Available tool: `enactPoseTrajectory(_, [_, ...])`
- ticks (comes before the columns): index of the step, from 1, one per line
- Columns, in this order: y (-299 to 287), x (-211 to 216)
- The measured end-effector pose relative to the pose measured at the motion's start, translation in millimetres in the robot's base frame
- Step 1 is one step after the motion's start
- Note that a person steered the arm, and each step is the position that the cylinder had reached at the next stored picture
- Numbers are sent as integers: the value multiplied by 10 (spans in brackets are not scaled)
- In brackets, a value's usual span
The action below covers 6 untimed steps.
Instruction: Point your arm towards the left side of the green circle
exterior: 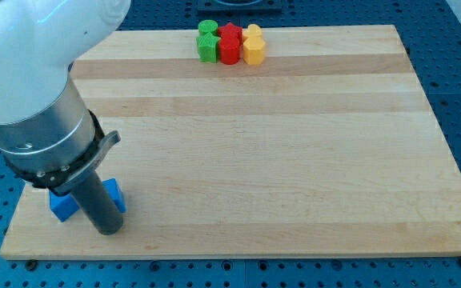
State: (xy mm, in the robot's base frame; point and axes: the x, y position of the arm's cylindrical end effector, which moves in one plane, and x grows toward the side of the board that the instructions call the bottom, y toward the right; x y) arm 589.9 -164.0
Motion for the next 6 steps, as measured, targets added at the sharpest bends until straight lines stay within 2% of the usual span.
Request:
enactPoseTrajectory(1, [387,9])
enactPoseTrajectory(2, [1118,-36])
enactPoseTrajectory(3, [1309,-517])
enactPoseTrajectory(5, [728,-1979])
enactPoseTrajectory(6, [335,-2570])
